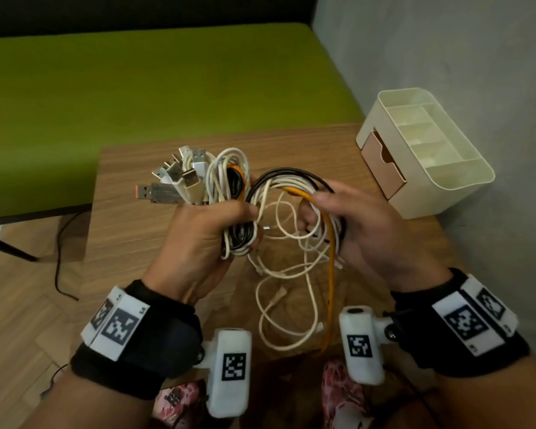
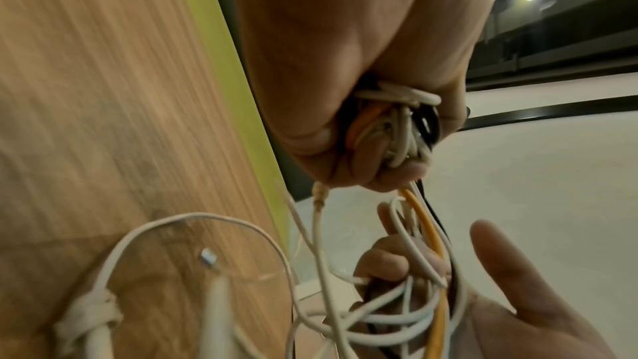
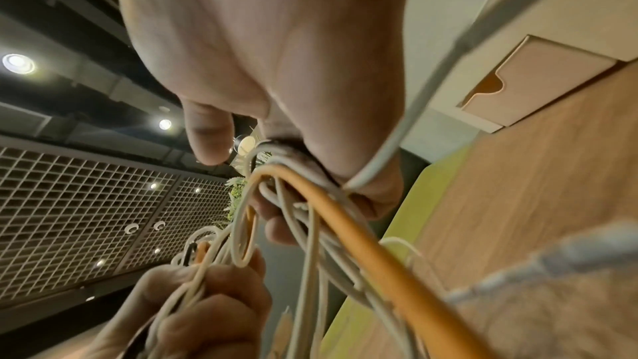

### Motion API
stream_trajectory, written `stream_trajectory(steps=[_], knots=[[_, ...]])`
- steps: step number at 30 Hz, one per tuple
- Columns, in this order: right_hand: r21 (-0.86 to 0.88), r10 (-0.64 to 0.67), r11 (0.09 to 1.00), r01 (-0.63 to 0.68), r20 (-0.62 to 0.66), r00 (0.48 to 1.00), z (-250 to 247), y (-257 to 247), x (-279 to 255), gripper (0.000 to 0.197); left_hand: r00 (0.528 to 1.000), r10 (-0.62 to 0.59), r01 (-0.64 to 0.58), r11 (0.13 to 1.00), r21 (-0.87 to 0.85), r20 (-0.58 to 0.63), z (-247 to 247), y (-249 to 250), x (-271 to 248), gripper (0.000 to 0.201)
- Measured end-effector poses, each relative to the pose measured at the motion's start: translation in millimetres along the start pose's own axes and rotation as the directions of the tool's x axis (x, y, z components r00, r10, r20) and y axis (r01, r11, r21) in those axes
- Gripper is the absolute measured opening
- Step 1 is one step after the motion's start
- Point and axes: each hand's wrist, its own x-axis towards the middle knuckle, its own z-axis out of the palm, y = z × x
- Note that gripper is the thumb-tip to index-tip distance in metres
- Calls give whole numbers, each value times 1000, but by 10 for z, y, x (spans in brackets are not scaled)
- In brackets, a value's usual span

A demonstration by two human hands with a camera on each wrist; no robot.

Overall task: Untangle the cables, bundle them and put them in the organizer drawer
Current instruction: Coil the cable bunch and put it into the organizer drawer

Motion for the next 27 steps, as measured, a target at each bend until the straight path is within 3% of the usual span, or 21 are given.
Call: stream_trajectory(steps=[2, 4, 7, 10, 13, 16, 20, 24, 27], knots=[[52, 25, 998, -28, 44, 999, -2, -22, 17, 36, 1000, -4, 4, 1000, 12, 29, 20, 19, -23, 29], [-102, 21, 995, -20, 13, 1000, 1, -62, -2, 42, 999, -7, 5, 999, 38, 49, 46, 22, -42, 36], [-331, 55, 942, -57, -14, 998, -28, -182, -64, 31, 996, 0, -4, 999, 43, 91, 74, 28, -66, 34], [-429, 135, 895, -120, 5, 991, -102, -290, -128, 21, 994, -36, 36, 999, -5, 99, 73, 0, -74, 26], [-555, 87, 829, -72, 1, 996, -154, -279, -136, 14, 989, -95, 102, 993, -52, 114, 67, -29, -63, 26], [-585, 136, 806, -96, 26, 990, -183, -236, -127, 38, 983, -129, 143, 984, -107, 130, 44, -15, -57, 26], [-394, 186, 911, -123, 125, 974, -232, -216, -135, 41, 978, -140, 163, 976, -147, 154, 33, -14, -66, 35], [-455, 100, 889, -54, 77, 992, -209, -168, -104, 58, 970, -183, 203, 972, -120, 163, 0, -4, -45, 24], [-613, -158, 788, 63, -101, 982, -91, -142, -107, 82, 968, -203, 219, 971, -99, 147, -2, -10, -51, 17]])
